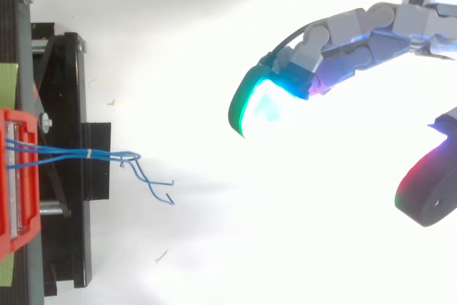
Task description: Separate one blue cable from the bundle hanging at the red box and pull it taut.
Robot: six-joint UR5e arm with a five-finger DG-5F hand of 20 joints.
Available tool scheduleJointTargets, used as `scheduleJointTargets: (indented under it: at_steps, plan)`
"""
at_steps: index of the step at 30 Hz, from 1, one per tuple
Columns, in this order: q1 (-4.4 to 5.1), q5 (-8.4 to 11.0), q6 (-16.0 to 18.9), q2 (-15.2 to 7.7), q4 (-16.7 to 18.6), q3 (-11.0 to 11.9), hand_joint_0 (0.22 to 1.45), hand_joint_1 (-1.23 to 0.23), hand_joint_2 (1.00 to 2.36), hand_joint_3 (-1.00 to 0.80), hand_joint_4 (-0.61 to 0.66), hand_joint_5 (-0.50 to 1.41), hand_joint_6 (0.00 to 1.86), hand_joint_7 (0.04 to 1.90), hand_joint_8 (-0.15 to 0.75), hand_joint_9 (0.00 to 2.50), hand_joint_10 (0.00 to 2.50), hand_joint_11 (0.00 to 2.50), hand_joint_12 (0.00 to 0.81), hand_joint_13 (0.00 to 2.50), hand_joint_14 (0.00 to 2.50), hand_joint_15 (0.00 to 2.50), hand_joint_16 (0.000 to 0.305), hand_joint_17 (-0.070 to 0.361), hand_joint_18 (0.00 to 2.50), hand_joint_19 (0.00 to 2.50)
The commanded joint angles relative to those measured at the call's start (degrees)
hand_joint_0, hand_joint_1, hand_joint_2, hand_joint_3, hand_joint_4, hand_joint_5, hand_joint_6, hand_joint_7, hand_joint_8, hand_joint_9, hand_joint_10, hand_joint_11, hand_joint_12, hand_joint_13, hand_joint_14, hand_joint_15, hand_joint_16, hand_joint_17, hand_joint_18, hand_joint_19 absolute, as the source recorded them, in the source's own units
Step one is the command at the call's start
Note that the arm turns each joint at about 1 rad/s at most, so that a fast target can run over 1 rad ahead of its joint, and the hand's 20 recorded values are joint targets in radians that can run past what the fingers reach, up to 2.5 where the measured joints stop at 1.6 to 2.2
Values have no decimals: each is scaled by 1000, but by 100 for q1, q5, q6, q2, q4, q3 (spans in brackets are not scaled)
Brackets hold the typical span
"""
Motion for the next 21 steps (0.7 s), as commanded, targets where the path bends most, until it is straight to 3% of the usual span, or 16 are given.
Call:
scheduleJointTargets:
  at_steps: [1, 21]
  plan:
    - [2, 0, 0, 0, 0, -1, 477, -565, 1000, -500, 266, -224, 502, 798, 317, 545, 7, 240, 396, 435, 8, 249, 53, 120, 570, 469]
    - [2, 0, 0, 0, 0, -1, 485, -569, 1000, -500, 275, -219, 503, 820, 319, 582, 8, 269, 393, 490, 10, 289, 52, 117, 619, 508]
